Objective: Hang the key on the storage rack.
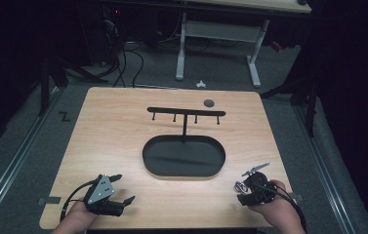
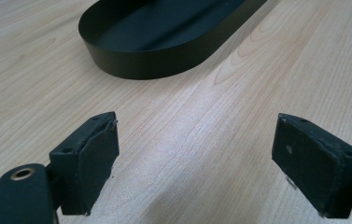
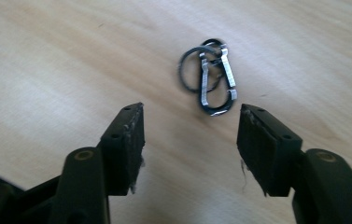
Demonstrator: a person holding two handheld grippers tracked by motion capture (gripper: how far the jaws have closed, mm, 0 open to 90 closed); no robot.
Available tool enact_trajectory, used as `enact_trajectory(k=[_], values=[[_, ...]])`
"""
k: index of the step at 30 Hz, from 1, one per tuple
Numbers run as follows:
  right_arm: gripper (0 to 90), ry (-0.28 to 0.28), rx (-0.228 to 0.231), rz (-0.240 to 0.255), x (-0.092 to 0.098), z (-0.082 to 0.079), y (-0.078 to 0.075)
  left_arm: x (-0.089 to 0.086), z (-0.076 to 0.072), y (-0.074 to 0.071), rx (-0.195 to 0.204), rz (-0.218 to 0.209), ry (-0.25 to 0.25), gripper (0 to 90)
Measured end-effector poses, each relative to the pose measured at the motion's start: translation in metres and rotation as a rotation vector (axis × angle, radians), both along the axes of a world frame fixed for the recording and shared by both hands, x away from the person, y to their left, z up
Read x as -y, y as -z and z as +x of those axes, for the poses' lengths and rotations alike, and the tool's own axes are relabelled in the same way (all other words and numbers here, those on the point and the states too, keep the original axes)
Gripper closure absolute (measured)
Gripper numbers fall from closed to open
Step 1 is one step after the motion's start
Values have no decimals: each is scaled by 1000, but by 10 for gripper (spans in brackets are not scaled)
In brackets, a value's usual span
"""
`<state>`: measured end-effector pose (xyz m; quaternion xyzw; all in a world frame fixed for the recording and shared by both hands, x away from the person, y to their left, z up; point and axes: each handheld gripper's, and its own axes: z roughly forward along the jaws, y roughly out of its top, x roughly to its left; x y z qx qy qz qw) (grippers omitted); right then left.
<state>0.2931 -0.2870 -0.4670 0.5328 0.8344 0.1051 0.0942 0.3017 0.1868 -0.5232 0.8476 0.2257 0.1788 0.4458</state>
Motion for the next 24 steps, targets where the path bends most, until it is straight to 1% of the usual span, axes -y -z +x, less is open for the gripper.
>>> enact_trajectory(k=[1, 2, 3, 4, 11, 12, 13, 15, 16, 17, 18, 20, 21, 23, 24], values=[[441, -3, 3, -4, 2, 3, 0, 1, 1, 0, -3, 5, 1, 153], [469, 8, -3, 2, 4, 7, 0, 1, 1, 0, -6, 9, 3, 153], [469, 8, -3, 2, 4, 7, 0, 1, 1, 0, -6, 9, 3, 153], [492, 15, -8, 12, 7, 11, 2, 1, 0, 0, -5, 9, 4, 153], [529, 34, -38, 5, 11, 20, 4, 1, 0, 0, -2, 11, 9, 153], [530, 36, -41, 15, 11, 22, 4, 1, 0, 0, -2, 11, 10, 153], [547, 37, -53, 0, 10, 25, 4, 1, 0, 0, -3, 10, 10, 153], [554, 33, -59, 2, 11, 26, 4, 1, 0, 0, -3, 10, 10, 153], [575, 40, -65, -1, 9, 29, 6, 1, 0, 0, -3, 11, 11, 153], [575, 40, -65, -1, 9, 29, 6, 1, 0, 0, -3, 11, 11, 153], [596, 49, -76, 15, 9, 32, 7, 1, 0, 0, -4, 11, 11, 153], [604, 49, -82, 23, 9, 33, 8, 1, 1, 0, -6, 11, 9, 153], [609, 50, -87, 11, 9, 34, 8, 1, 1, 0, -6, 11, 9, 153], [636, 60, -78, 20, 10, 37, 8, 1, 1, 0, -6, 11, 9, 153], [641, 66, -80, 33, 11, 38, 8, 1, 1, 0, -6, 11, 8, 153]])
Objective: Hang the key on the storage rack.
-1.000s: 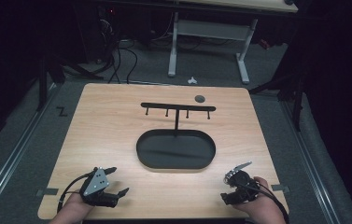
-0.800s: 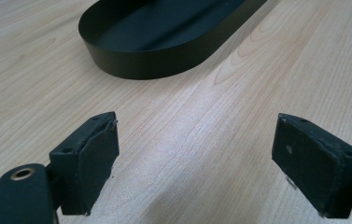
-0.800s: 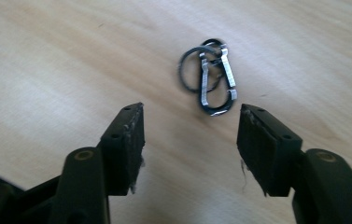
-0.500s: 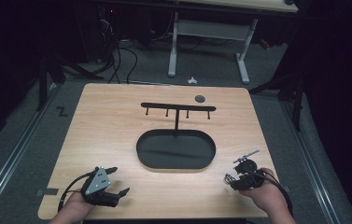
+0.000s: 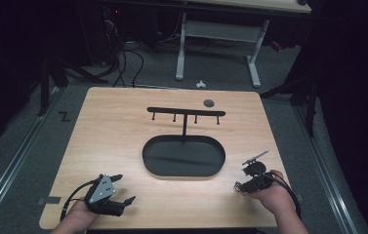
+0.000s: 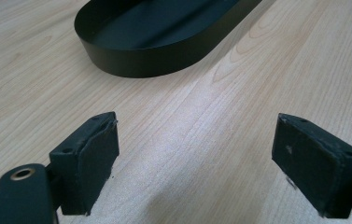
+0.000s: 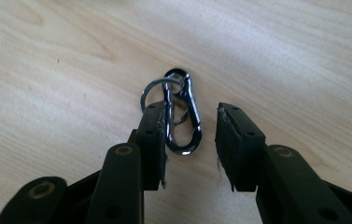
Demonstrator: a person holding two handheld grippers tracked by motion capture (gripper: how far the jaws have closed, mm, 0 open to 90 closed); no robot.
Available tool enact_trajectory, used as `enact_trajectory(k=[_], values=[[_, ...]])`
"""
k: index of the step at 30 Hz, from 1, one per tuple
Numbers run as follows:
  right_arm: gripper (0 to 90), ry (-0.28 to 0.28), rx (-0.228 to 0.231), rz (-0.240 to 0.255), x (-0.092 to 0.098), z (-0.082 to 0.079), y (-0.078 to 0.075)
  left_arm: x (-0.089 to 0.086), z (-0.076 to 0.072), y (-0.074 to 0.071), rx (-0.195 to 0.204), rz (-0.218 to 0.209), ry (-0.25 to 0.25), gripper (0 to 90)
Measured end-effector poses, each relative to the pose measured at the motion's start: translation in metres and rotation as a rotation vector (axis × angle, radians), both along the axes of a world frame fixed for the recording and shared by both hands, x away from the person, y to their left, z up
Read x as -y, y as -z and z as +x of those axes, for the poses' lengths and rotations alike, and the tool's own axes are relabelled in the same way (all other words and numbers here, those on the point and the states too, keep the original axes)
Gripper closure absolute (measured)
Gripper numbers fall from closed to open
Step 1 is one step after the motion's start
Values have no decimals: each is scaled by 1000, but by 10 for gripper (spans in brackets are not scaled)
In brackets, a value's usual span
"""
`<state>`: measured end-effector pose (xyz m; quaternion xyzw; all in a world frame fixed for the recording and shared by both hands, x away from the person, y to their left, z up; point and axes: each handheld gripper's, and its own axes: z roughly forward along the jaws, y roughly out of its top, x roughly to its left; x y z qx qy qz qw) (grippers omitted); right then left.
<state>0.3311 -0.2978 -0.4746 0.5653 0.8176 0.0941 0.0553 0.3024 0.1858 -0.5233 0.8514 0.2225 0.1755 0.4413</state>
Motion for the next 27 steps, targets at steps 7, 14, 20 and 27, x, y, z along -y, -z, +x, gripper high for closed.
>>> enact_trajectory(k=[7, 14, 20, 27], values=[[653, 9, -43, 20, 1, 6, 4, 0, 0, 0, -1, 2, -2, 153], [696, -9, -77, -12, -2, 4, 12, 1, 0, 0, 1, 6, -2, 153], [705, -22, -73, -26, -4, 4, 12, 1, 0, 0, -3, 8, -1, 153], [708, -19, -69, -28, -4, 3, 12, 2, 0, 0, 1, 15, -2, 153]])
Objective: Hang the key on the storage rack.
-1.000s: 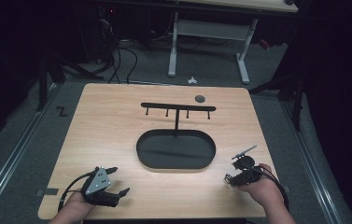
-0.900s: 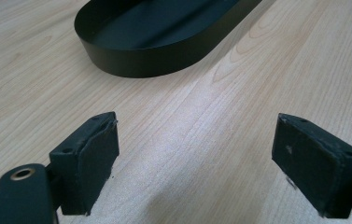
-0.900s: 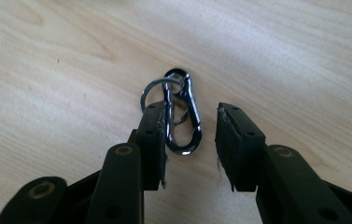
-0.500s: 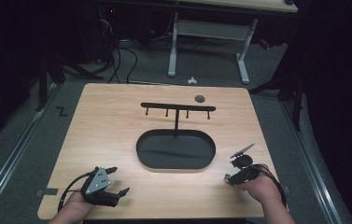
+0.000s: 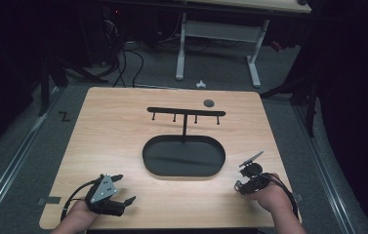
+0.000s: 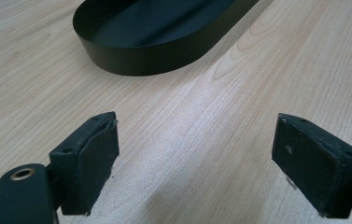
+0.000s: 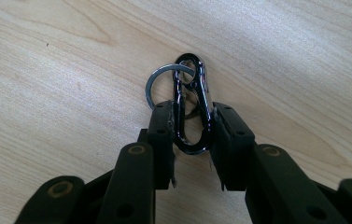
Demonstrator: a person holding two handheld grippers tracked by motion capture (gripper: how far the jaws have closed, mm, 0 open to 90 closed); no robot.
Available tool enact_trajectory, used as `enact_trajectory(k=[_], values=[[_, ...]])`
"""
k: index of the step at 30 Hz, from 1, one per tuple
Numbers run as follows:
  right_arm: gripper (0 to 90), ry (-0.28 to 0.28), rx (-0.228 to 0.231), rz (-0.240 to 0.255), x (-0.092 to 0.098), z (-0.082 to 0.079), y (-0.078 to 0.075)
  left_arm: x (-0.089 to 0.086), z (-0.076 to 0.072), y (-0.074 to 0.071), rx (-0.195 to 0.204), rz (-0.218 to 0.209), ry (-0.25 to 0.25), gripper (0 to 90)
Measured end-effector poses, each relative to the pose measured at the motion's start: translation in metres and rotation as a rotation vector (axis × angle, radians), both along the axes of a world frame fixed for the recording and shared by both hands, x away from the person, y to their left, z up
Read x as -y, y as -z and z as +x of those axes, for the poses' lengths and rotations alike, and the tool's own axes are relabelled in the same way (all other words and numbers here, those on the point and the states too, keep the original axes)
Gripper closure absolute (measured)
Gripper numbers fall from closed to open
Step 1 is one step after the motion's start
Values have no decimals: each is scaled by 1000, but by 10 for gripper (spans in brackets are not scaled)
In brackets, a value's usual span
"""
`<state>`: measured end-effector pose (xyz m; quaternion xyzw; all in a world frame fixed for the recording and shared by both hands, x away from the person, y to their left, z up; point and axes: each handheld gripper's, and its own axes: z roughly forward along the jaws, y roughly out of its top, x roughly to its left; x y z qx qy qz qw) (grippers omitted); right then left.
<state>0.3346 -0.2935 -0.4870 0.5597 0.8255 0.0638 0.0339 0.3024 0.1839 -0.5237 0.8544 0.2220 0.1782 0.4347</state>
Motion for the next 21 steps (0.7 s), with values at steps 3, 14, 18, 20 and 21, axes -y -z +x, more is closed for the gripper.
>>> enact_trajectory(k=[3, 14, 18, 20, 21], values=[[709, -3, 3, 0, 0, -1, 0, 0, -1, 0, 4, 6, 3, 153], [716, -12, 4, -5, -2, -1, 0, 1, 0, 0, -2, 11, 3, 153], [727, -21, 21, 29, -2, -3, 0, 1, -1, 0, 5, 10, 9, 153], [762, -19, 25, 34, -2, -3, -1, 1, 0, 0, -1, 9, 7, 153], [846, -10, 42, 57, -1, -3, -4, 0, 0, 0, -3, 9, 7, 153]])
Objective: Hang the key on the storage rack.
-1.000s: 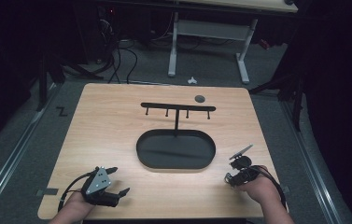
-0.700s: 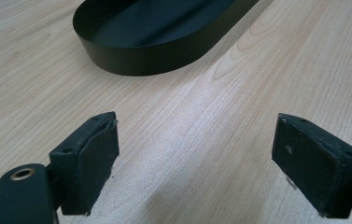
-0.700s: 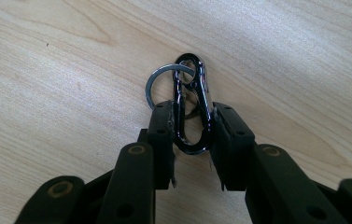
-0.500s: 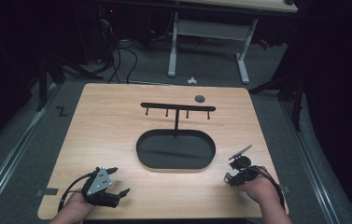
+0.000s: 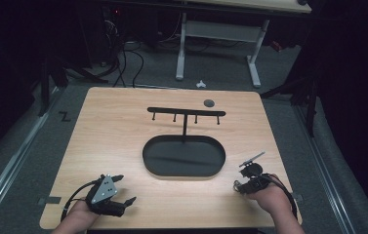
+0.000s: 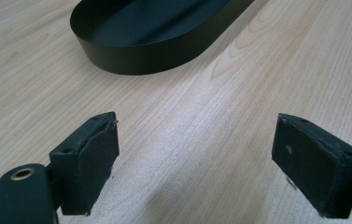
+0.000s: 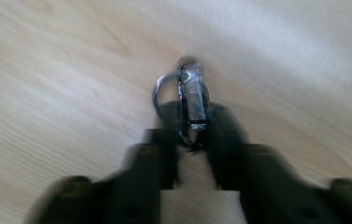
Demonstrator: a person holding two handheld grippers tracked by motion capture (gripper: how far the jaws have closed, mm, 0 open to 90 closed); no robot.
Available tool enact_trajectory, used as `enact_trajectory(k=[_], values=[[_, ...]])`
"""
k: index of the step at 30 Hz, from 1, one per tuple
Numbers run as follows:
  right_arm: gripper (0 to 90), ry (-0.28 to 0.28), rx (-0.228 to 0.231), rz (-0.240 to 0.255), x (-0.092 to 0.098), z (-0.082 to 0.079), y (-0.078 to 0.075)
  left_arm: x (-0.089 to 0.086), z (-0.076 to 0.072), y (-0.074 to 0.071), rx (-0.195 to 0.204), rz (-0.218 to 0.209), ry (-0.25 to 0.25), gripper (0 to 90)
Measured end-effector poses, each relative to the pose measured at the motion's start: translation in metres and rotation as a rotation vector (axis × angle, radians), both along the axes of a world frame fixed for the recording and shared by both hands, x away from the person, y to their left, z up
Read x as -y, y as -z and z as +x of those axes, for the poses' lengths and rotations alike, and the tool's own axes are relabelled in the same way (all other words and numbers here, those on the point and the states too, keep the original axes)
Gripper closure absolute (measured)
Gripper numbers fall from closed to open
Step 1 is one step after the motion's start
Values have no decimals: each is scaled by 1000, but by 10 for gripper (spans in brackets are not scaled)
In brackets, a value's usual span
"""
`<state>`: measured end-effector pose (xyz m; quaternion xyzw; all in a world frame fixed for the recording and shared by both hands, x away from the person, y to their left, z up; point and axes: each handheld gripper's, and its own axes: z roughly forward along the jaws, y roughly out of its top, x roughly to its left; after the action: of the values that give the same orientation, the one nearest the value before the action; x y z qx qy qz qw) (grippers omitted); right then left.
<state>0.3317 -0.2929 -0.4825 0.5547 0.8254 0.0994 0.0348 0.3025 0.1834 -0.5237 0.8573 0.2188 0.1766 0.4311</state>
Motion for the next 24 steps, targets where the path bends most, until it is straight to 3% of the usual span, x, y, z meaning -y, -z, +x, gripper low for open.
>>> enact_trajectory(k=[2, 4, 11, 17, 24], values=[[846, -11, 18, -39, 0, 1, -4, 0, 0, 0, 0, -1, 2, 153], [847, -26, -9, -38, -1, 0, -3, 1, 1, 0, -6, 1, 3, 153], [846, -25, -7, -43, -3, -2, 0, 1, 1, 0, -8, 3, 7, 153], [846, -36, -8, -77, -9, -3, 1, 1, 1, 0, -8, 8, 8, 153], [847, -30, 6, -50, -7, -5, 1, 1, 1, 0, -13, 10, 5, 153]])
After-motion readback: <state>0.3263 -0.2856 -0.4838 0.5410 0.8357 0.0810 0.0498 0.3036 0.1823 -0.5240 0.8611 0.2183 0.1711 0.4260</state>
